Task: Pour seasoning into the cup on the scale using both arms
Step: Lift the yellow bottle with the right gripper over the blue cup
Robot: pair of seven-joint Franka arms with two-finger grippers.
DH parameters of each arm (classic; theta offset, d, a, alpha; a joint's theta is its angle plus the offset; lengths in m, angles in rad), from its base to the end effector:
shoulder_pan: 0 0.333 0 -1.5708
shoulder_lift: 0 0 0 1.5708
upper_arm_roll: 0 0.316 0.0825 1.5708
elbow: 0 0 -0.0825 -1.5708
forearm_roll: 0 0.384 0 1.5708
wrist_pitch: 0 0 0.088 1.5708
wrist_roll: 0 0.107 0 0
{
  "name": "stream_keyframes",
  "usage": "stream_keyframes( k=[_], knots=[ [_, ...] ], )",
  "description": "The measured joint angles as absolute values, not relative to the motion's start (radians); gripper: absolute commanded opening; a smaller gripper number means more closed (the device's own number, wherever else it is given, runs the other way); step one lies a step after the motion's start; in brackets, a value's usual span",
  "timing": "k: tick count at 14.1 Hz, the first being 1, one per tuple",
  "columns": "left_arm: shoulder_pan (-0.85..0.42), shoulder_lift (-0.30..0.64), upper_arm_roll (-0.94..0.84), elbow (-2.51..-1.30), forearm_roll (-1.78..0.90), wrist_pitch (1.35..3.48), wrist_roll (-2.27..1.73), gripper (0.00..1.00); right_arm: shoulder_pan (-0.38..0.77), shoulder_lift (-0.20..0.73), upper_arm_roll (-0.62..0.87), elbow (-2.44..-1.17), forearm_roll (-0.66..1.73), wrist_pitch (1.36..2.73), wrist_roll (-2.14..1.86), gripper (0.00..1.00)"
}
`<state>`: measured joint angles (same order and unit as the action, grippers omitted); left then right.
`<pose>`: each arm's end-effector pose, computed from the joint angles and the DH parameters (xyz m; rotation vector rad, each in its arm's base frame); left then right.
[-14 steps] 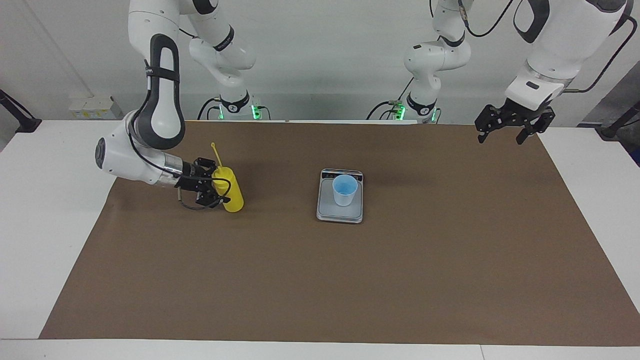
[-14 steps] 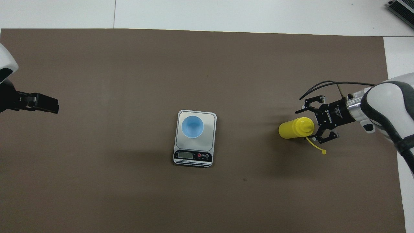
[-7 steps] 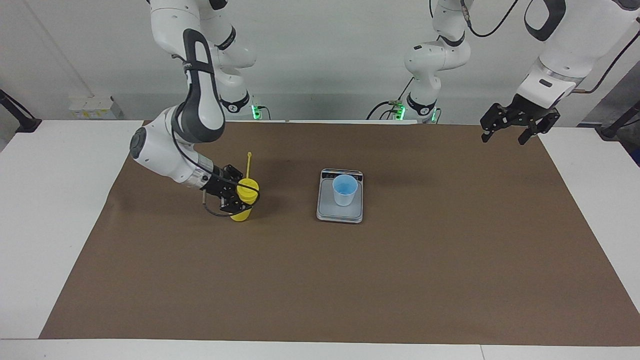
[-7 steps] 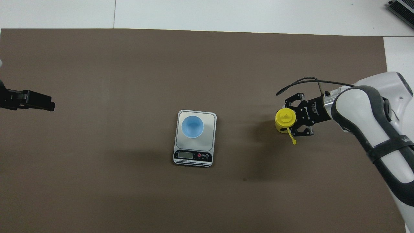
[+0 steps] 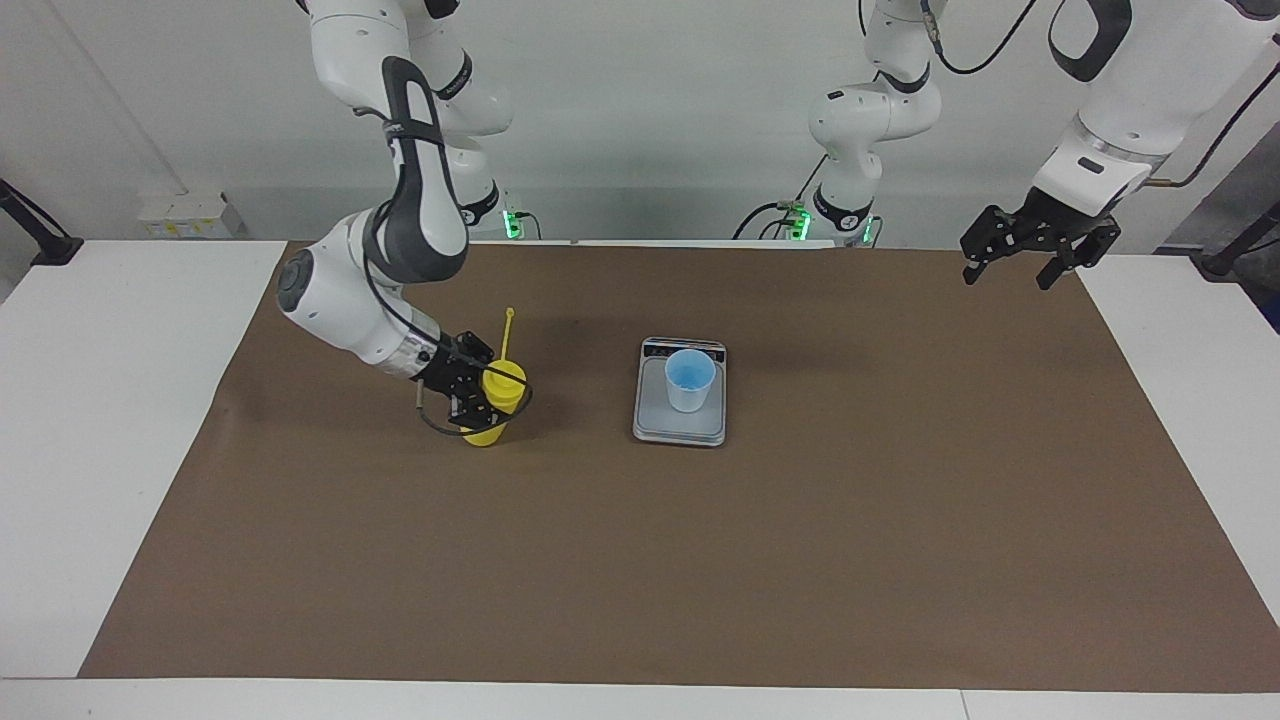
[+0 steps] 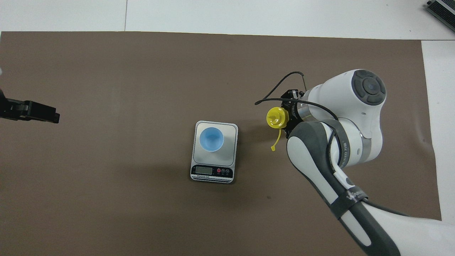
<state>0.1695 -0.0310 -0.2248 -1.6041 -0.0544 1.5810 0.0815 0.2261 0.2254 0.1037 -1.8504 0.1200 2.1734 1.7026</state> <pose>0.5447 -0.0379 0.6264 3.0870 -0.2108 0.0120 0.5910 0.2035 0.4121 -2.2490 1.9721 0.0820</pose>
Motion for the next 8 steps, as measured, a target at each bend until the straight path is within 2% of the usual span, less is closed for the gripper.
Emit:
stream_keyframes(
  k=[8],
  knots=[
    [0.170, -0.031, -0.225, -1.604, -0.054, 1.581, 0.082, 1.00, 0.430, 0.256, 0.105, -1.730, -0.390, 2.168, 1.913, 0.00]
  ],
)
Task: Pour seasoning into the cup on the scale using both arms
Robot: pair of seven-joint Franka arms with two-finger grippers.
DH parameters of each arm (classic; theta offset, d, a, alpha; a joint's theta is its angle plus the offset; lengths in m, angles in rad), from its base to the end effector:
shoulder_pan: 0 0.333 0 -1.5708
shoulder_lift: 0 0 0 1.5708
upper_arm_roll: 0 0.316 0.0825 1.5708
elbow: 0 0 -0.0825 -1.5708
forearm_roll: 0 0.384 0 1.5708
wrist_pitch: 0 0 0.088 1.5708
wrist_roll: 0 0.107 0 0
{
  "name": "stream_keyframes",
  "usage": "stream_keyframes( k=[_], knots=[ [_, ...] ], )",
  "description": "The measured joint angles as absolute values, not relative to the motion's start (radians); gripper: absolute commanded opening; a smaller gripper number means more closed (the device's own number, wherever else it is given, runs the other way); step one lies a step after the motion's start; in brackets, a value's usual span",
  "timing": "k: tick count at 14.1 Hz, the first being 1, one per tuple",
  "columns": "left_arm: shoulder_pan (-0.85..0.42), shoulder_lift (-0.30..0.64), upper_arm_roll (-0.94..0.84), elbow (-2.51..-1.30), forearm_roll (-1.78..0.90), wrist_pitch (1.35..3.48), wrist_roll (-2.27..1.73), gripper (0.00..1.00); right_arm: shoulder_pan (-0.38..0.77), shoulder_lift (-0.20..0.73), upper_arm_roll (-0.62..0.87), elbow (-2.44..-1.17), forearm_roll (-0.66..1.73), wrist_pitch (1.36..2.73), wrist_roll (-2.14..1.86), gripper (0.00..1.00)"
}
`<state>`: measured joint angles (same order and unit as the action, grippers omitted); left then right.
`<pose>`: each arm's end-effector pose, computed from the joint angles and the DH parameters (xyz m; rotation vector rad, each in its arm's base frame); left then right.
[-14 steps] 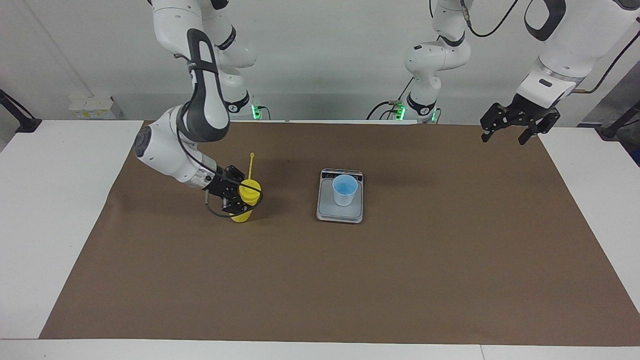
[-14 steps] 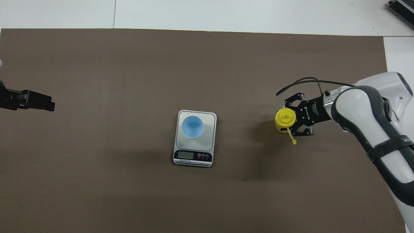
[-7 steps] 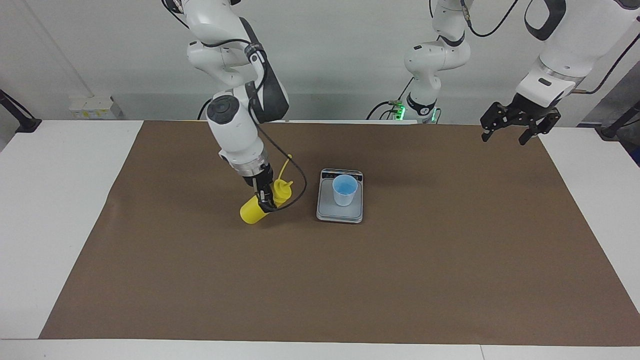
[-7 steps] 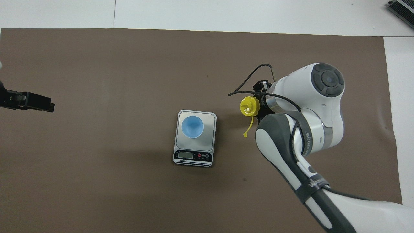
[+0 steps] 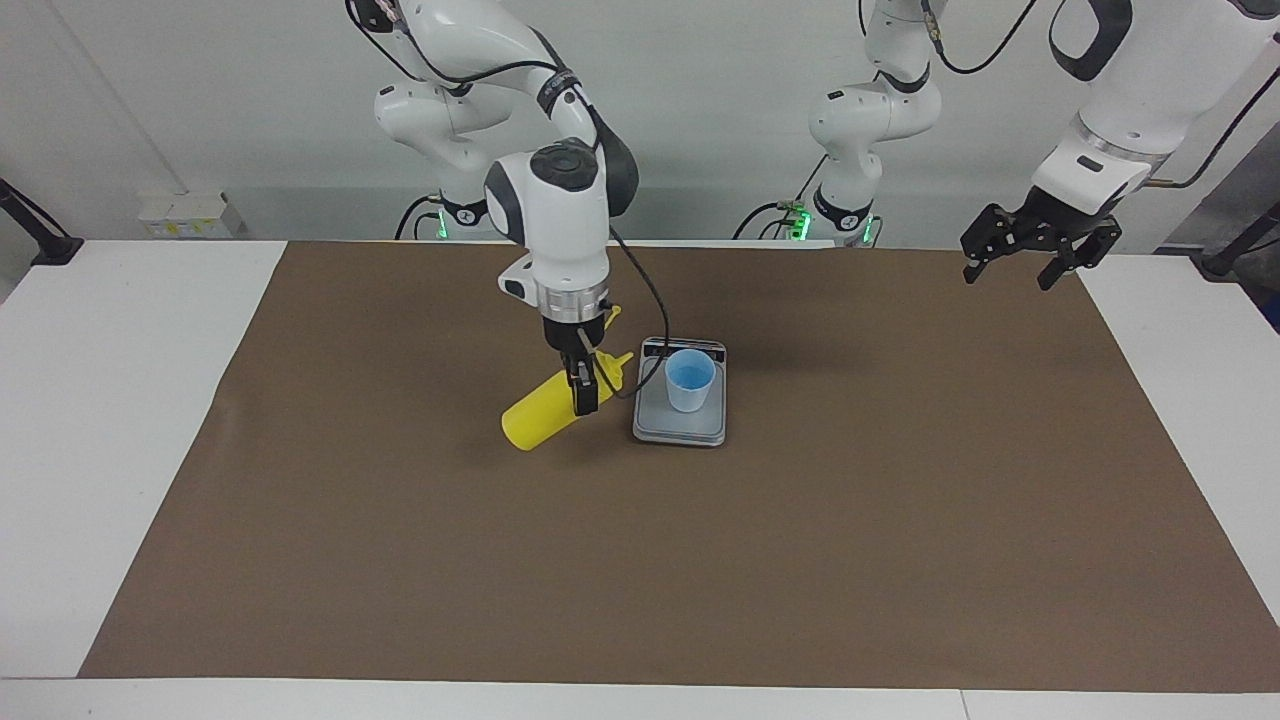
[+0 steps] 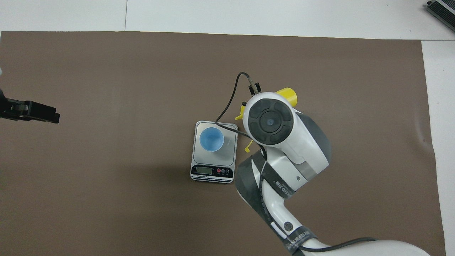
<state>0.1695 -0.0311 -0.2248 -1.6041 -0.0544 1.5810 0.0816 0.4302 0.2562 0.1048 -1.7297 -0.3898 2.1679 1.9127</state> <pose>0.5446 -0.0379 0.6265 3.0870 -0.2110 0.0121 0.5707 0.3147 0.4522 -2.5055 1.7005 -0.5486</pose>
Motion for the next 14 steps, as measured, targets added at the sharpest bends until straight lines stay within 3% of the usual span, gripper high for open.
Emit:
stream_keyframes(
  k=[7, 14],
  knots=[
    [0.170, -0.031, -0.225, -1.604, -0.054, 1.581, 0.082, 1.00, 0.519, 0.260, 0.104, -1.712, -0.767, 2.158, 2.003, 0.00],
    [0.170, -0.031, -0.225, -1.604, -0.054, 1.581, 0.082, 1.00, 0.665, 0.324, 0.105, -1.712, -1.192, 1.985, 2.224, 0.00]
  ],
)
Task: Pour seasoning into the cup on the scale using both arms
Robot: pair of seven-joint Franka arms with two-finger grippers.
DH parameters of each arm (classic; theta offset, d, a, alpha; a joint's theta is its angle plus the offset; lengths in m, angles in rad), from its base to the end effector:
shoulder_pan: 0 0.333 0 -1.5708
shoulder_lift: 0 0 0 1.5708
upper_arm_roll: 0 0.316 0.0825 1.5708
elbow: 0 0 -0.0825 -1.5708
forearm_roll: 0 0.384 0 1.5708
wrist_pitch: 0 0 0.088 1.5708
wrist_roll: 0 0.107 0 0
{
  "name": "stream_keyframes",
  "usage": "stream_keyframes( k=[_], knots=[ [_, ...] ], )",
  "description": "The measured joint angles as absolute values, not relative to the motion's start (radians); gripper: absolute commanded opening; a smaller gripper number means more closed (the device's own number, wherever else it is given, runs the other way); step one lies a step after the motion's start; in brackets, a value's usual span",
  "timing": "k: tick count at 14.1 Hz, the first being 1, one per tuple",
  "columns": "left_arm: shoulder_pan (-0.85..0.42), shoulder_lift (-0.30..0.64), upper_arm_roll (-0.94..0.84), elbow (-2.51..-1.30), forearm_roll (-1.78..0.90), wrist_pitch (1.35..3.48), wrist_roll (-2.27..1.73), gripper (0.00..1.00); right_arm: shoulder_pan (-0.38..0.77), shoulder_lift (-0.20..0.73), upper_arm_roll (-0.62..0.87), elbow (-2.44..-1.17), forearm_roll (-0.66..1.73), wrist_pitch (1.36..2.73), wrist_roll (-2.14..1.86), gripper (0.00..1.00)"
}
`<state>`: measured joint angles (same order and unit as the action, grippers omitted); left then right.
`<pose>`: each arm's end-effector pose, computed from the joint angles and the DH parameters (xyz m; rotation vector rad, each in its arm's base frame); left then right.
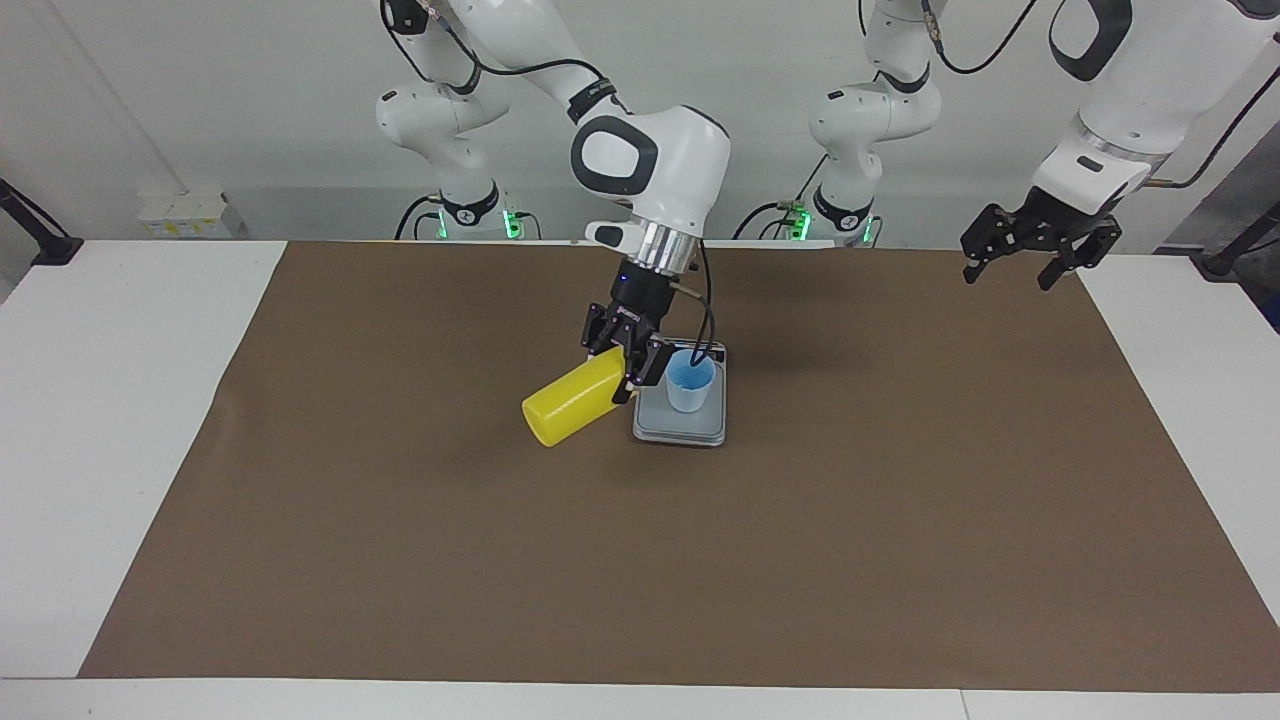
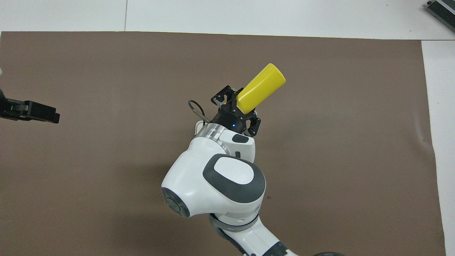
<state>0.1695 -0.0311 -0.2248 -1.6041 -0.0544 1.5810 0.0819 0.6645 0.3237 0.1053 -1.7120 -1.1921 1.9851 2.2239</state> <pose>0.5446 -0.0379 0.6265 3.0870 -0.2114 0.0121 0.5181 0.4117 0.4309 2.3758 -1.1519 1.4934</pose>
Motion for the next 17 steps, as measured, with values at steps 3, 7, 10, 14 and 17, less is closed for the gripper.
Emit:
stream_keyframes(
  k=[3, 7, 10, 14, 17],
  knots=[
    [0.170, -0.031, -0.225, -1.604, -0.054, 1.581, 0.082, 1.00, 0.707, 0.370, 0.105, -1.712, -1.306, 1.903, 2.267, 0.00],
    [0.170, -0.031, -0.225, -1.604, -0.054, 1.581, 0.082, 1.00, 0.746, 0.383, 0.105, -1.721, -1.366, 1.855, 2.312, 0.00],
    [0.170, -0.031, -0.225, -1.604, -0.054, 1.581, 0.082, 1.00, 0.765, 0.383, 0.105, -1.754, -1.387, 1.843, 2.351, 0.00],
    [0.170, -0.031, -0.225, -1.604, -0.054, 1.581, 0.082, 1.00, 0.768, 0.383, 0.105, -1.807, -1.479, 1.844, 2.395, 0.00],
    [0.170, -0.031, -0.225, -1.604, -0.054, 1.581, 0.082, 1.00, 0.771, 0.383, 0.106, -1.828, -1.489, 1.852, 2.431, 0.00]
  ],
)
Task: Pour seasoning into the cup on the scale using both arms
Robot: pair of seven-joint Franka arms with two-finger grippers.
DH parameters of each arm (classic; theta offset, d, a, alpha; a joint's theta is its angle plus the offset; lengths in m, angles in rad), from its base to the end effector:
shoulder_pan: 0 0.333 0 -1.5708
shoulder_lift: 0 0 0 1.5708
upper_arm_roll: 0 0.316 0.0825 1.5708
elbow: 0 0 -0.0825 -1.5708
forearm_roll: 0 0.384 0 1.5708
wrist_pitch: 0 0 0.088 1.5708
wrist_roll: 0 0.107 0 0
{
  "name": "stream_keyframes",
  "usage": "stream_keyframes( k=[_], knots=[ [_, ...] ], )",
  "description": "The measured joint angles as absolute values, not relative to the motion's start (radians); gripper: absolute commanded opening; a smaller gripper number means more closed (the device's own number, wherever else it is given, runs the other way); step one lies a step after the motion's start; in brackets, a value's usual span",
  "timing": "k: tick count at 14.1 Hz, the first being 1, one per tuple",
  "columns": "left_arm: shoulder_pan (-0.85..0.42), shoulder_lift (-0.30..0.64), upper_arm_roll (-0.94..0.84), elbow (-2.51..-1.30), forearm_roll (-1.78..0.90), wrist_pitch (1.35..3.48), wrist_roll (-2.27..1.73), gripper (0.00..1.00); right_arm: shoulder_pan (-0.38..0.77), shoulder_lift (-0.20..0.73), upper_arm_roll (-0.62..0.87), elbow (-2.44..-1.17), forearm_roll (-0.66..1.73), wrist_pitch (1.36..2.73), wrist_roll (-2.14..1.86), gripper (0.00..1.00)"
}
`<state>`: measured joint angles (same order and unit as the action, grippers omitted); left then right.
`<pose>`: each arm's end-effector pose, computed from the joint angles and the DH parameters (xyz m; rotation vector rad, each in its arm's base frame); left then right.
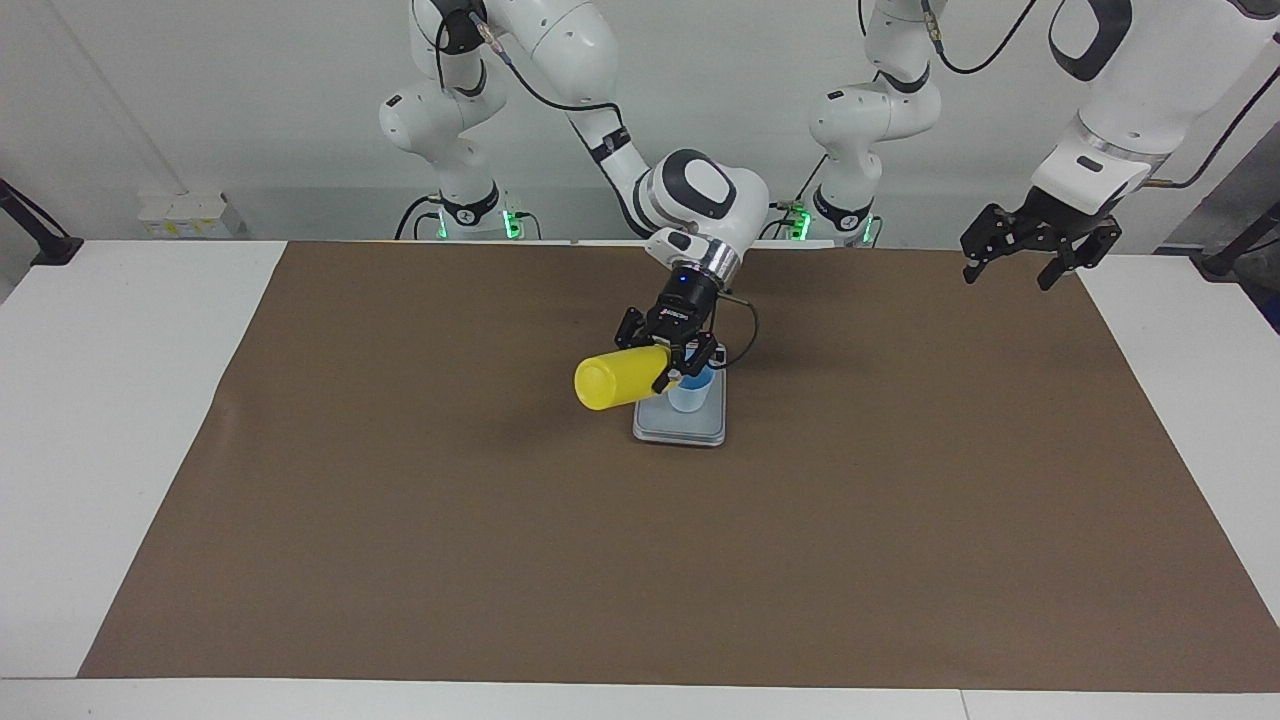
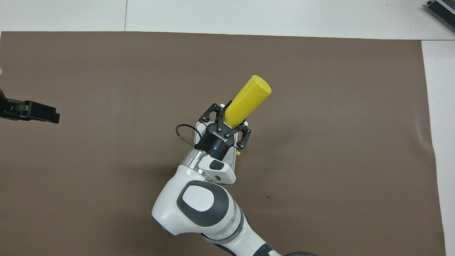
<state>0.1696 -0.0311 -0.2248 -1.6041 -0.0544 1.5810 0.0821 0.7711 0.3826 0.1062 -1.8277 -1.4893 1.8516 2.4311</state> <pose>0.5446 -0.0379 0.6265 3.0870 -0.2116 0.0122 0.4731 0.4377 0.3572 2.2045 -0.9064 1.8011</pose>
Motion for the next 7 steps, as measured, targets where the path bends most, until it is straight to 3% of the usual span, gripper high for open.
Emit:
stream_keyframes(
  k=[7],
  knots=[
    [0.170, -0.031, -0.225, -1.604, -0.054, 1.581, 0.082, 1.00, 0.766, 0.377, 0.105, -1.823, -1.490, 1.861, 2.446, 0.00]
  ],
)
